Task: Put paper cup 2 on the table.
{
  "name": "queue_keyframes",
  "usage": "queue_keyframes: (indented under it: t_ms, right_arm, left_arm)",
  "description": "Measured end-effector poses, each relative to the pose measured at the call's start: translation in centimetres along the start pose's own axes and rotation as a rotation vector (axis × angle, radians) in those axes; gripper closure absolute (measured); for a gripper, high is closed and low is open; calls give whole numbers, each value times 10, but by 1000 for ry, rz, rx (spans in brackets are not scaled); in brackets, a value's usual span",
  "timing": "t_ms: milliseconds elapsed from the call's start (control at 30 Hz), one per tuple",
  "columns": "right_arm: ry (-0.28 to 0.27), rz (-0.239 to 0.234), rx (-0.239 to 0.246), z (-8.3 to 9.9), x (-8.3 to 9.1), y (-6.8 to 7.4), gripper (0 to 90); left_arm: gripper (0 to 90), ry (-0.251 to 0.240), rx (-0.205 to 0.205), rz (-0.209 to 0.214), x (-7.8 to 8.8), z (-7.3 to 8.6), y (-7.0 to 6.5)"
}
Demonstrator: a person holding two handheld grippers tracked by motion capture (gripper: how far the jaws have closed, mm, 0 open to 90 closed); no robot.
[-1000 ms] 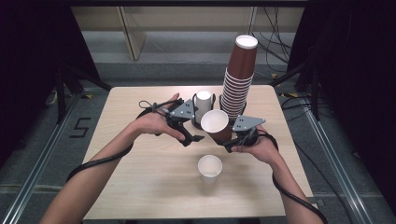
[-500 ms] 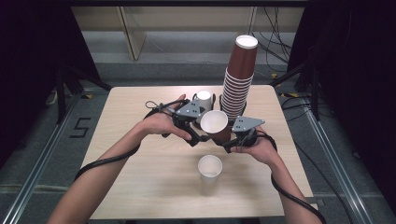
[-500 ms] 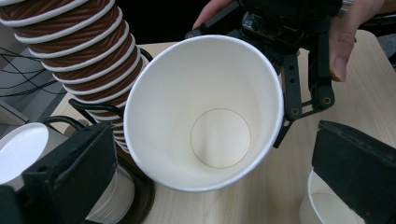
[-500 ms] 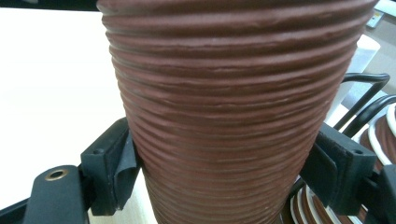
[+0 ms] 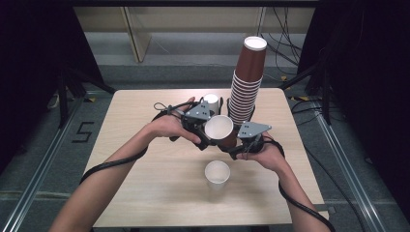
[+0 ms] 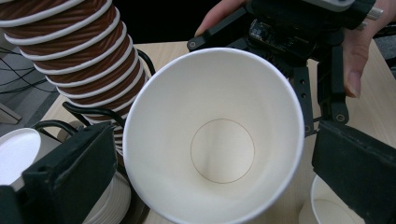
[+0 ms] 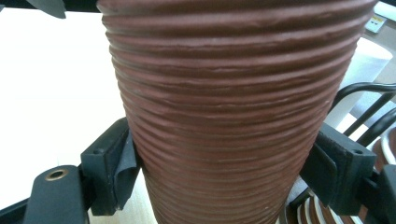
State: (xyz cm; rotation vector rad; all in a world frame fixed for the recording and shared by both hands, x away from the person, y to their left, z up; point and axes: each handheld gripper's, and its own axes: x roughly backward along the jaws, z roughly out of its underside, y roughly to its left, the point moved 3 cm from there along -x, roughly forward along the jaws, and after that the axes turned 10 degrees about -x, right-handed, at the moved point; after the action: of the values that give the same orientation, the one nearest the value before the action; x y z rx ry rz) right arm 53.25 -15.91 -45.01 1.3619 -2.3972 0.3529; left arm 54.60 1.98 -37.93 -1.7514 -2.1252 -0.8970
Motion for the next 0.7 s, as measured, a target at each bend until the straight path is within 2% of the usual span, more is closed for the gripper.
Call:
queue_keyframes:
  t_ms: [100,267,300,567,633,700]
  right_arm:
    - [2,-6,20,-1,-1,0,203]
    - [1,-12,37,-3,-2,0,203]
    - [10,-21,21,-2,-2,2,203]
    - [3,-14,50,-4,-2,2,203]
    - [3,-13,34,-4,-2,3,203]
    - [5,-17,59,-6,-2,2,202]
  left_arm:
    - [0,11,-5,-4,-2,1,1]
    - [0,19,12,8,-6,3,1]
    - [0,22,13,12,-7,3,1]
    - [0,41,11,37,-14,3,2]
    - [0,45,6,44,-14,3,2]
    - [0,49,4,46,-15,3,2]
